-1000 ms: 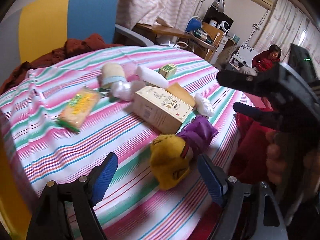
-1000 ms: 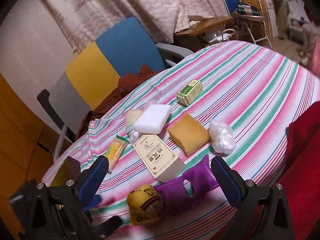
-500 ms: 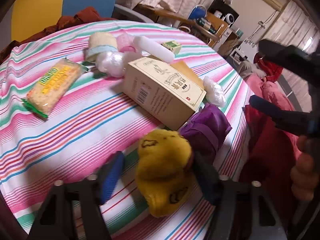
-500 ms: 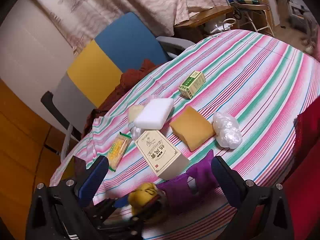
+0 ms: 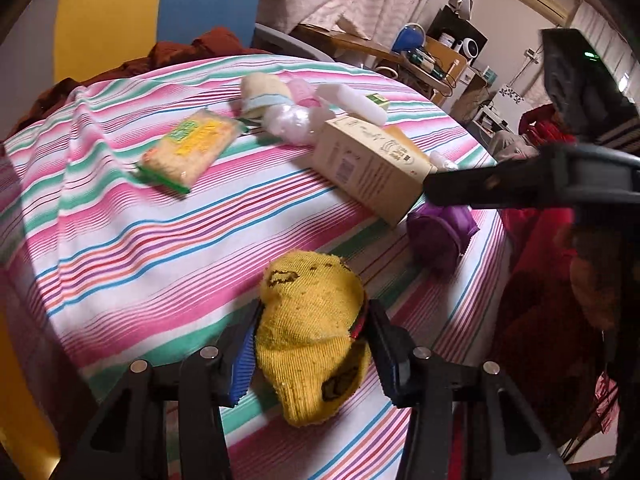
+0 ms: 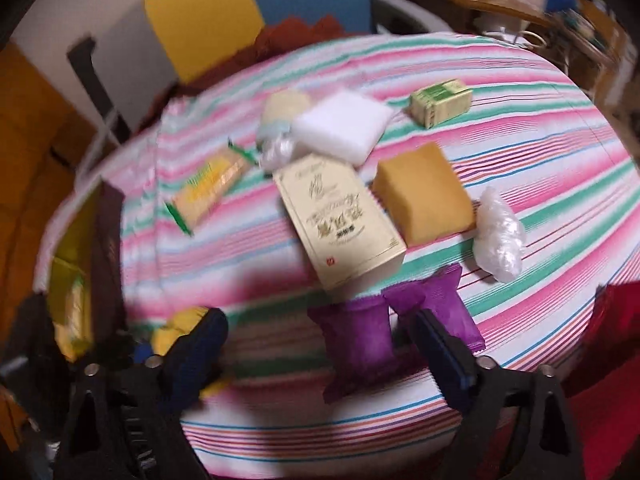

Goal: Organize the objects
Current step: 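Grasp the yellow knitted sock with the left tool while the right tool grasps a purple sachet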

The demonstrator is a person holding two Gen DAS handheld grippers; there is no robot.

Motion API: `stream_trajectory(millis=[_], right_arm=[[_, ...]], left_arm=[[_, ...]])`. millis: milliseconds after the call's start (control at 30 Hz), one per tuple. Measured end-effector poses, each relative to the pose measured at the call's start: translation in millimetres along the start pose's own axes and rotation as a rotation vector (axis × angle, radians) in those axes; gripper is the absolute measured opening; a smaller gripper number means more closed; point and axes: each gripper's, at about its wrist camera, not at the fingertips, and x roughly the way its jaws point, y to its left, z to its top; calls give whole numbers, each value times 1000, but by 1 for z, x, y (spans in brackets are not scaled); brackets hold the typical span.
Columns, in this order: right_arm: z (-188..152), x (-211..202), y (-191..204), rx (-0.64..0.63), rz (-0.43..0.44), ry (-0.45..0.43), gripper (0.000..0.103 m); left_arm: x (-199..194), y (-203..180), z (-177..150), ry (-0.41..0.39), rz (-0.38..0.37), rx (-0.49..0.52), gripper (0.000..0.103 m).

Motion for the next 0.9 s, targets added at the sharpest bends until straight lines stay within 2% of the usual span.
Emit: stream_trajectory(millis=[167,400,433,467,500,567,767,900], right_arm=[[6,22,2,-32,-110,105,89],[5,39,6,-81,-175,189,89],[5,39,6,-88,-183,190,87],[4,38,7,-93,-185,188,76],[4,38,6,-93,-187,186,58],[1,43,0,-72,-187,222,39],[-5,26,2,-87,-157,164,38],[-14,5,6,-95,-69,101,38]], left_arm=[[-1,2,-4,-3,7,-15,51],[-1,3,-9,6,5,-18,51],[-1,2,-10,7,4,-15,51],[-2,2,-10,8,4,-16,51],[-3,3,-11,9,2,-18,51],[-5,4,-13,7,5,-22,51],[-11,8,-18,-1,15,-18,47],[-16,4,-20,-18,26,9,43]])
